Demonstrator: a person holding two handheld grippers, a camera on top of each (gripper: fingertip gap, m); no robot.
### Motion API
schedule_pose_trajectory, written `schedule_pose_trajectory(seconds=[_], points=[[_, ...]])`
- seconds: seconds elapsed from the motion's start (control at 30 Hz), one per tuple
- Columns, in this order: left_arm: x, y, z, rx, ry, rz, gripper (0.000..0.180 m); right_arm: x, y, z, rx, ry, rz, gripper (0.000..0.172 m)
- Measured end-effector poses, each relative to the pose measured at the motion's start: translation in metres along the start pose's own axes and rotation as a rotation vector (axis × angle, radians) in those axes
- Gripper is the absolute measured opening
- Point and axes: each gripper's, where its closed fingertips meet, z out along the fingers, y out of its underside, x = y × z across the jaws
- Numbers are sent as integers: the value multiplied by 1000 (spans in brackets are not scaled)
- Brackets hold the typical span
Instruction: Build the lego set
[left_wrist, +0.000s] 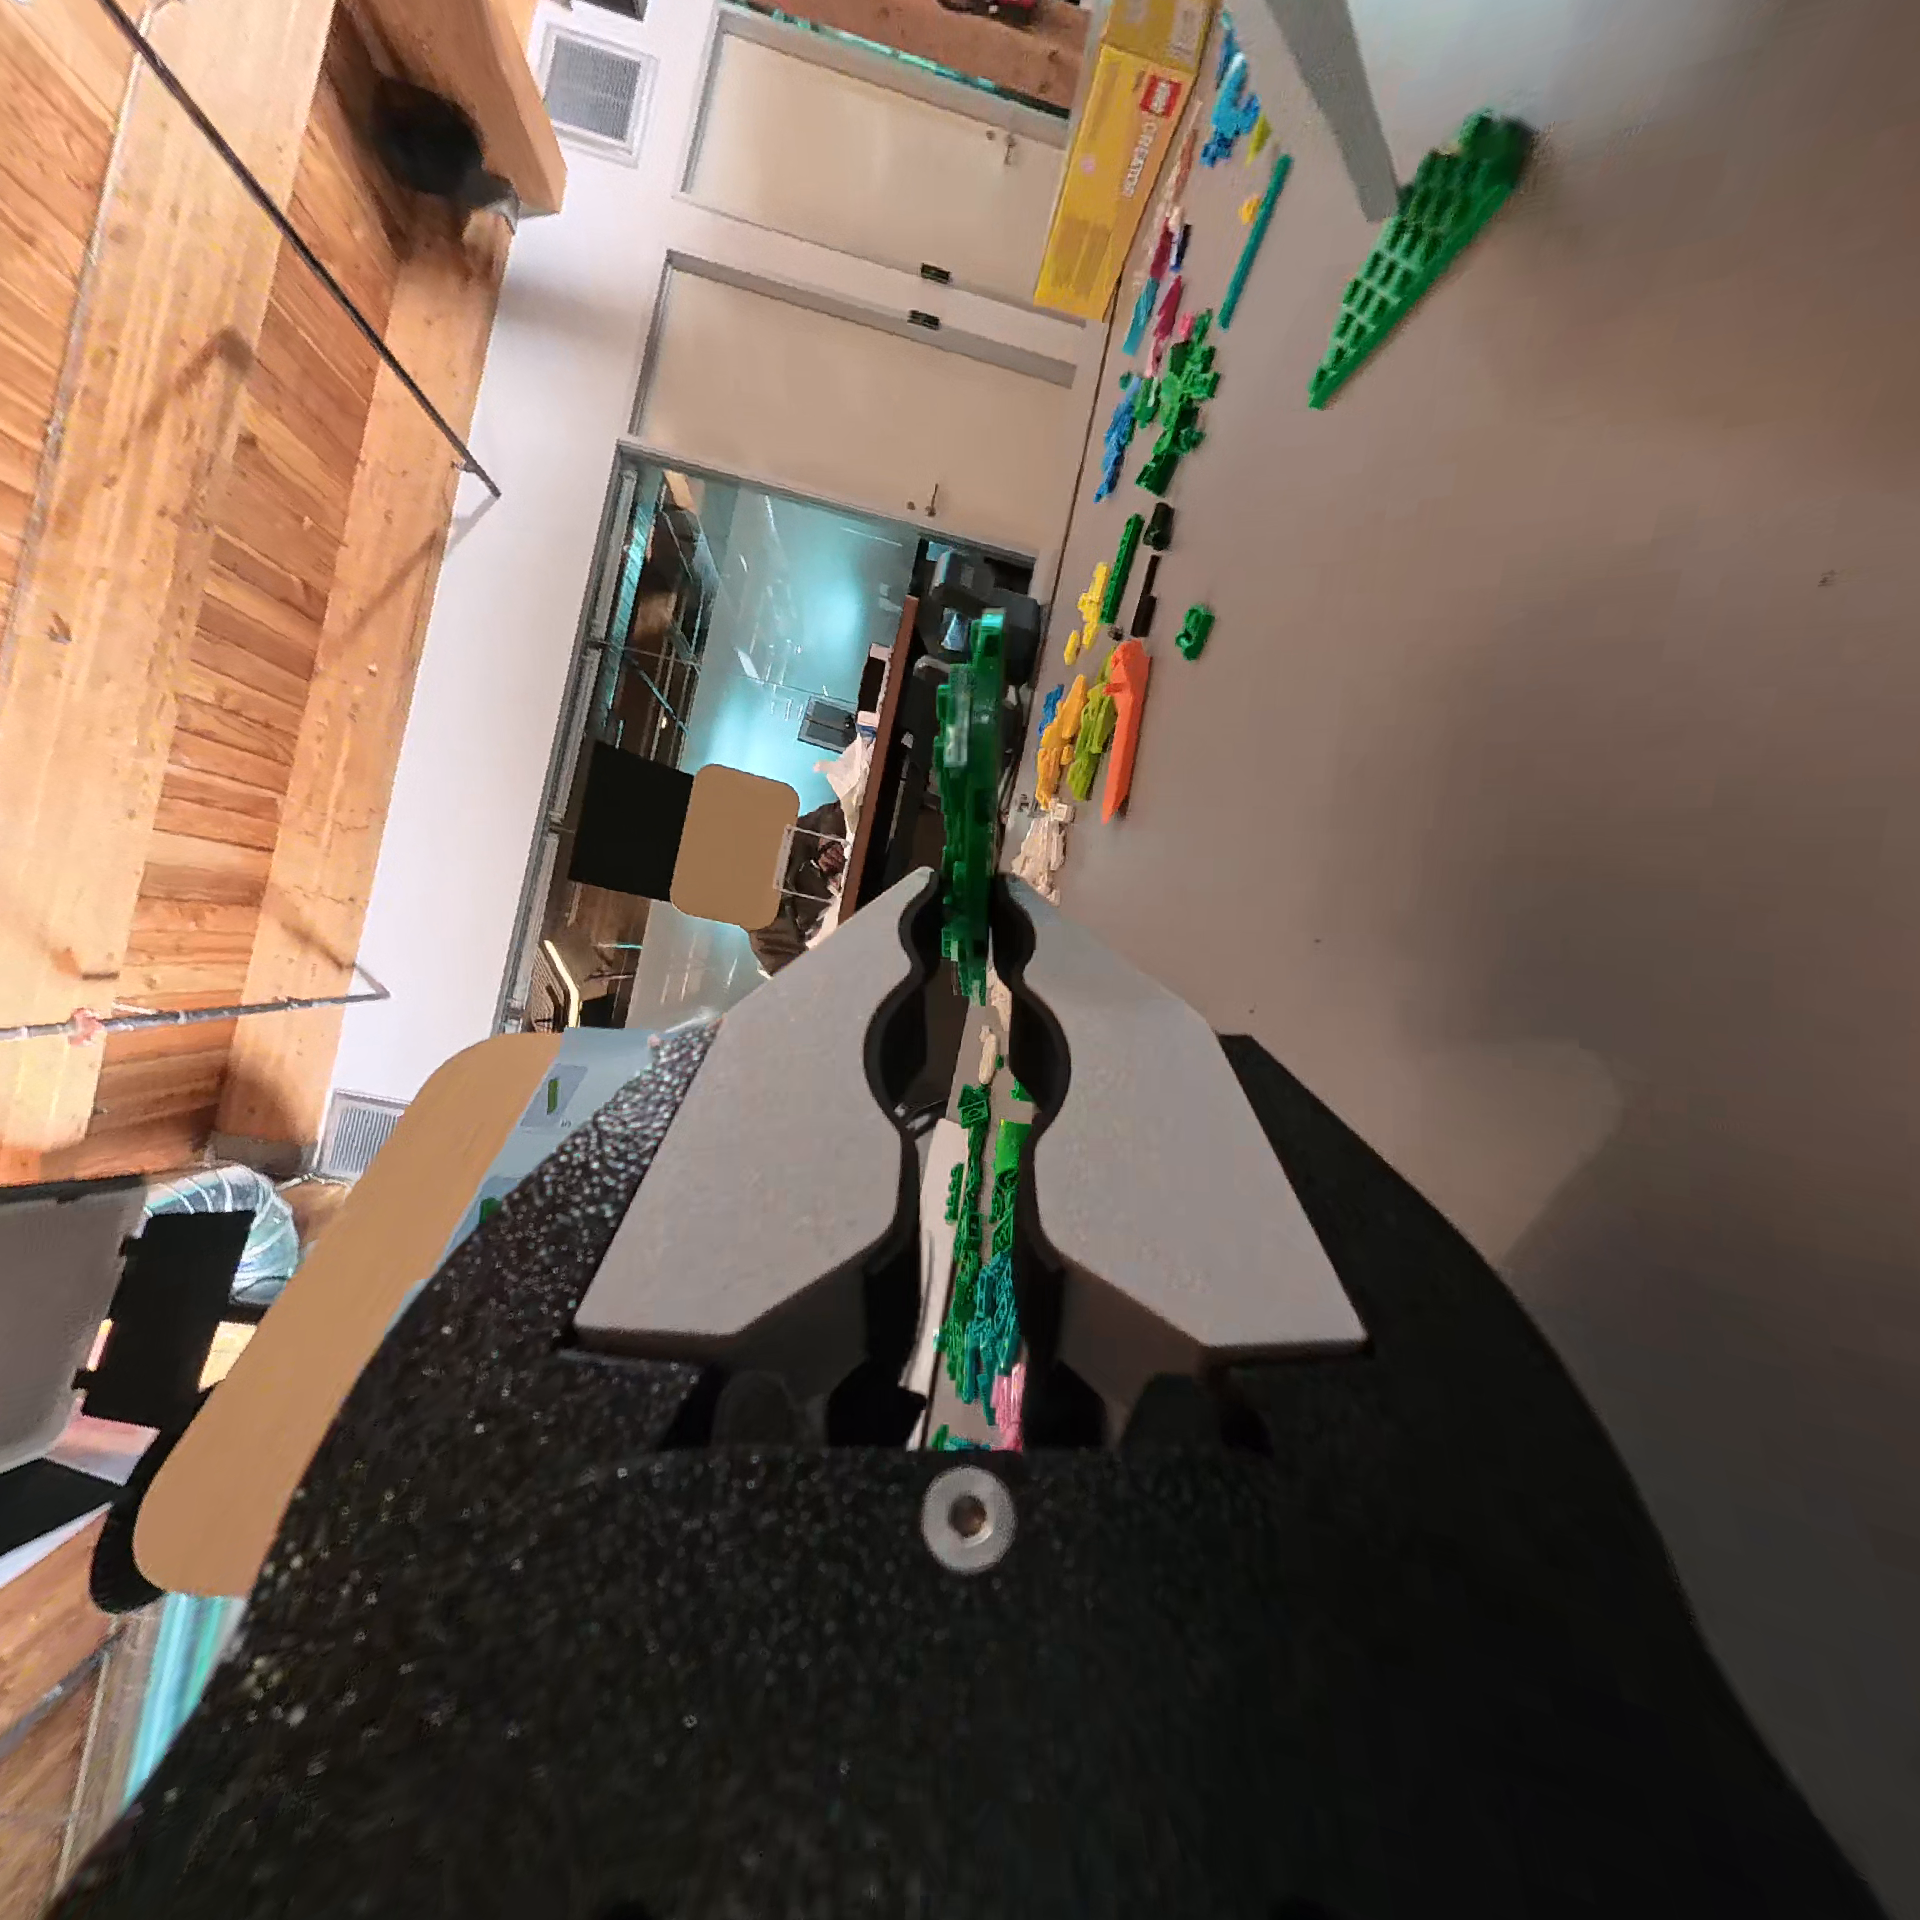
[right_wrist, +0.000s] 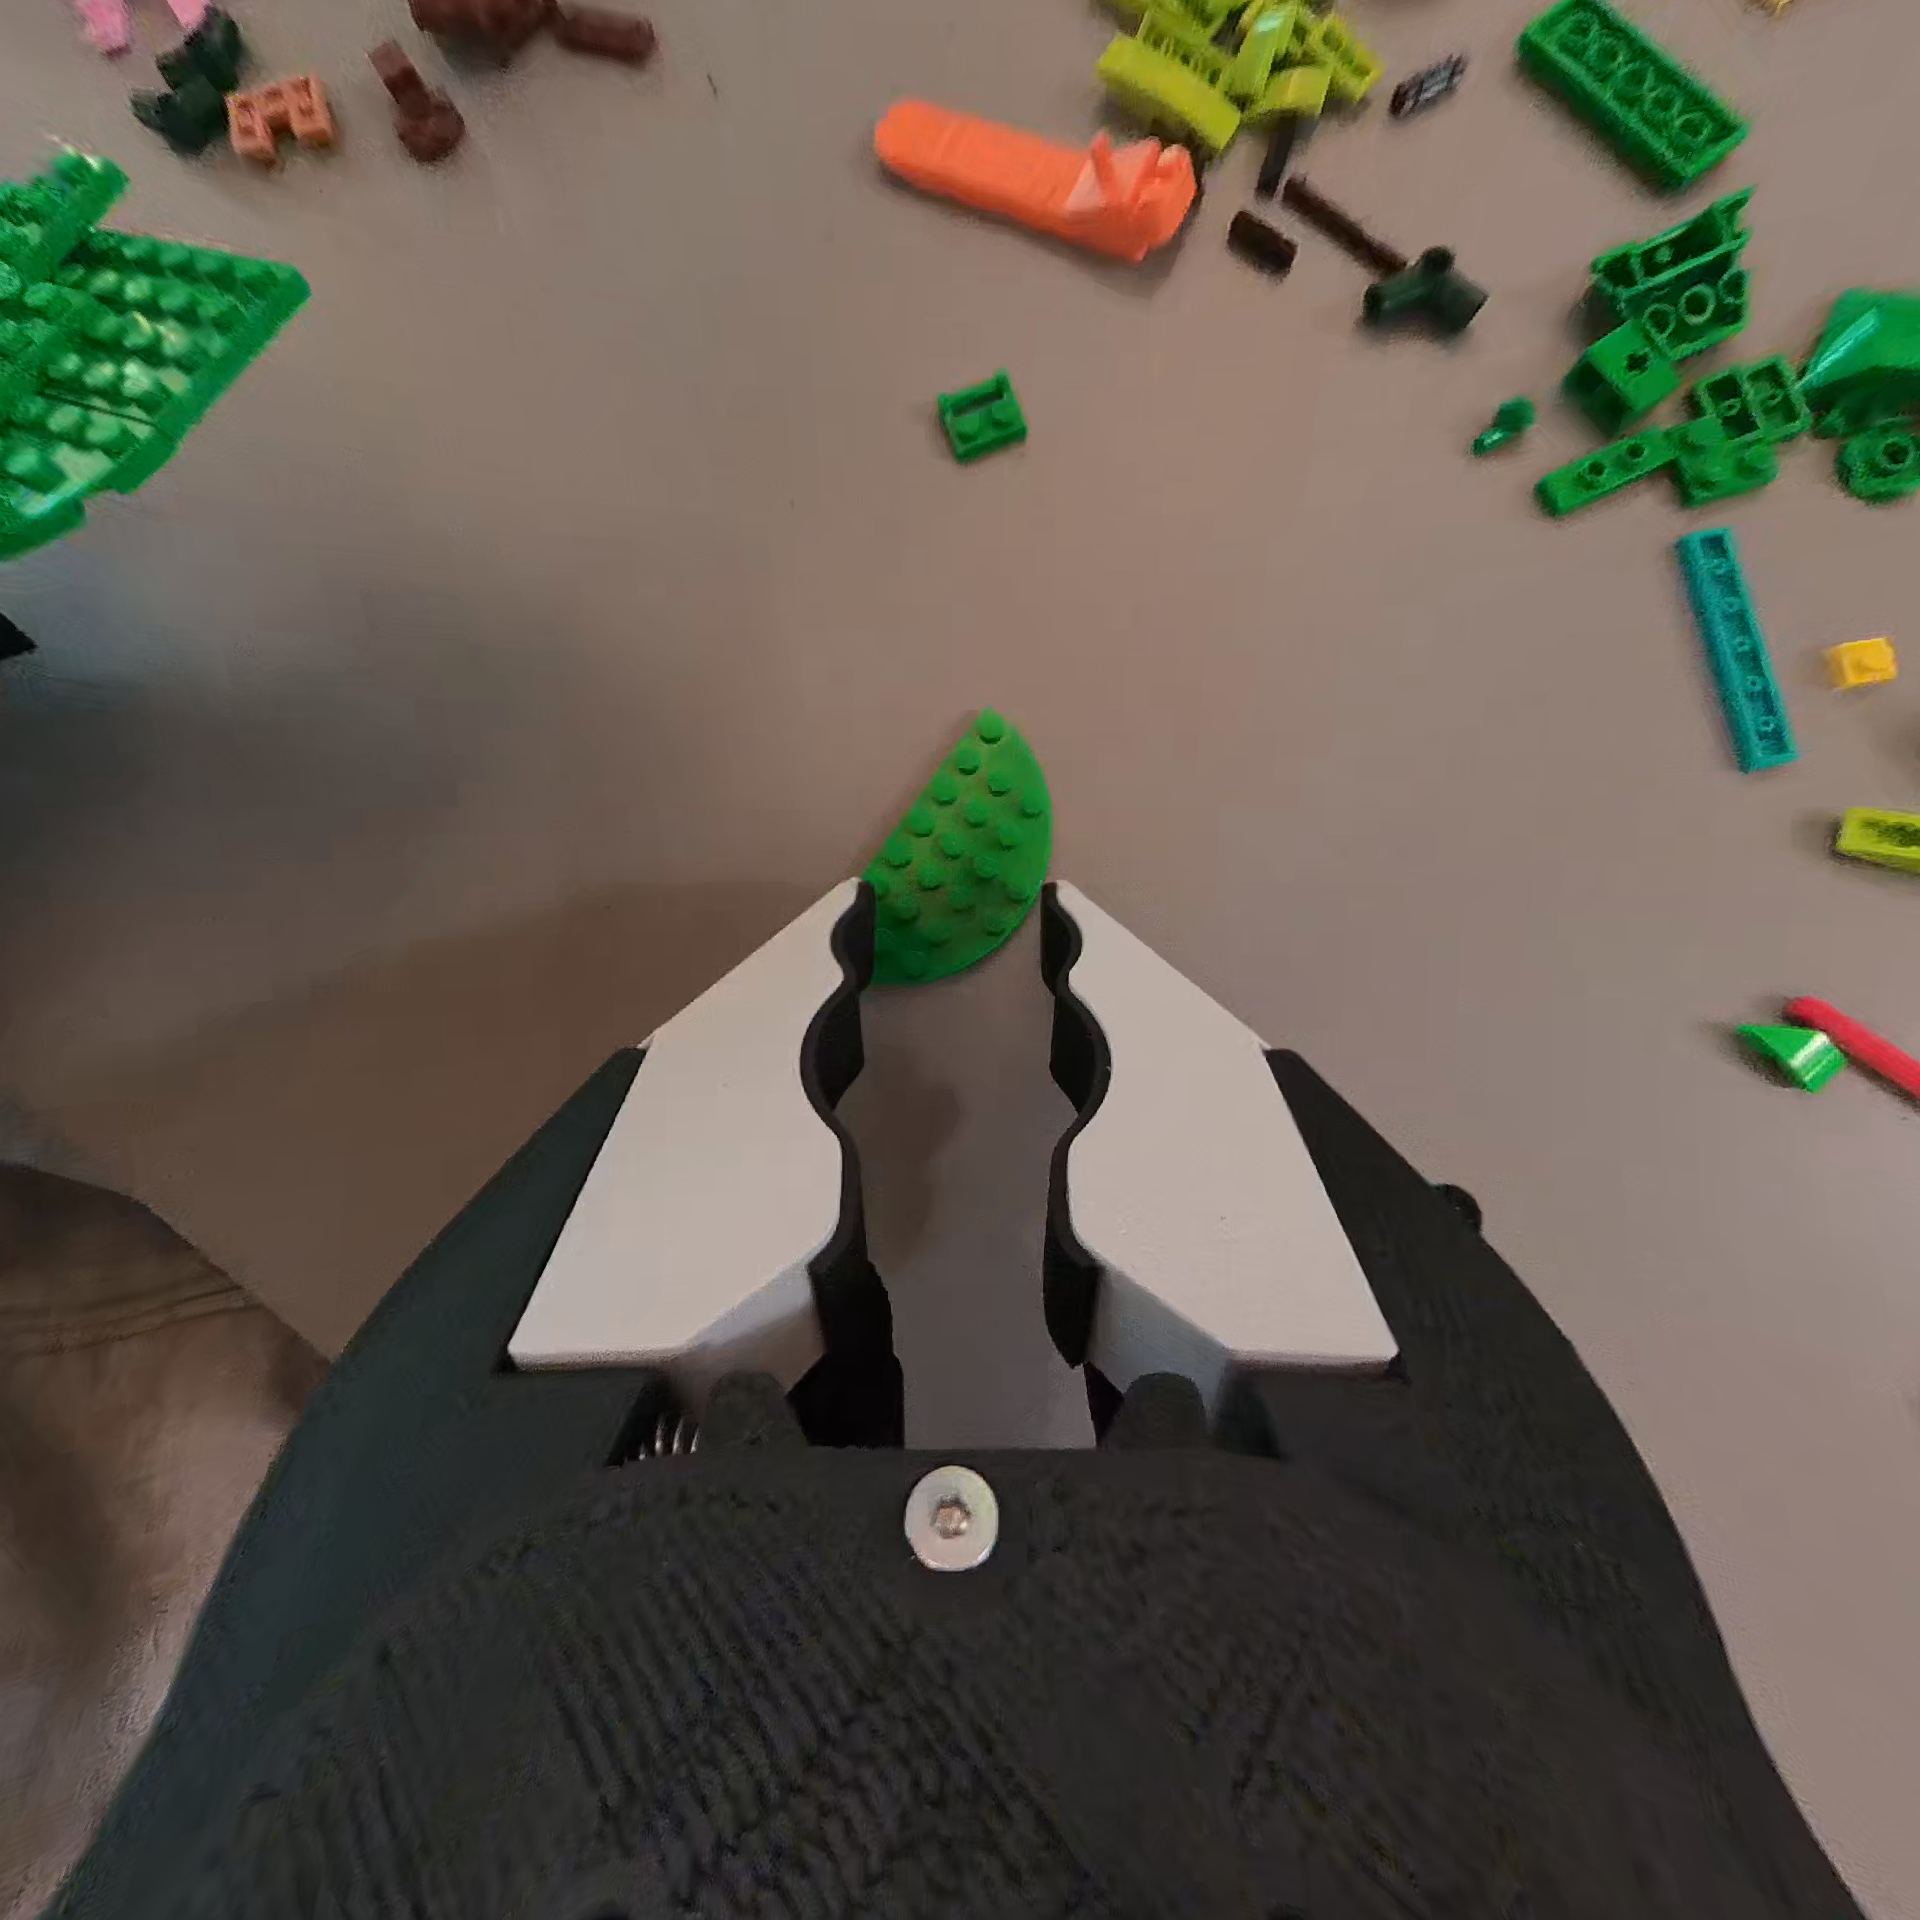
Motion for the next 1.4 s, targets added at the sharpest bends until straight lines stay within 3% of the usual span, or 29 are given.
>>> schedule_pose_trajectory(seconds=[0.27, 0.37, 0.43, 0.5, 0.57, 0.63, 0.7, 0.8, 0.87, 0.93, 1.03, 1.1, 1.17, 1.23, 1.4], points=[[6, -2, 1, -2, 17, 59, 5, -2, 2, 5, -77, 79, -62, 36], [8, -3, 1, -2, 16, 91, 6, -12, -10, 1, -18, 61, -117, 40], [8, -4, 1, -3, 10, 110, 6, -44, -30, -3, 96, -70, -182, 39], [6, -1, 2, -26, -3, 123, 5, -86, -48, -10, 198, -283, -133, 40], [7, 3, 3, -52, 1, 122, 5, -105, -67, -16, 328, -323, -154, 47], [6, 7, 4, -74, 6, 103, 5, -120, -79, -26, 499, -194, -462, 52], [8, 13, 5, -100, 31, 63, 6, -142, -74, -31, 576, -73, -849, 49], [10, 17, 6, -119, 51, 26, 6, -144, -67, -16, 534, 203, -1256, 38], [11, 15, 6, -107, 58, 23, 6, -143, -67, -3, 494, 303, -1373, 36], [12, 13, 5, -98, 62, 23, 6, -148, -65, 9, 482, 306, -1401, 34], [11, 10, 4, -78, 64, -12, 7, -148, -76, 10, 532, 417, -1439, 14], [-7, 1, -1, -4, 25, -213, 24, -148, -81, 4, 562, 440, -1449, 7], [-19, -1, -7, 83, 54, -450, 41, -149, -83, -4, 612, 370, -1404, 7], [-21, 7, -12, 125, 88, -541, 44, -151, -83, -13, 672, 274, -1371, 7], [-2, -2, -25, 233, 227, -444, 40, -167, -72, -29, 781, 0, -1350, 6]])
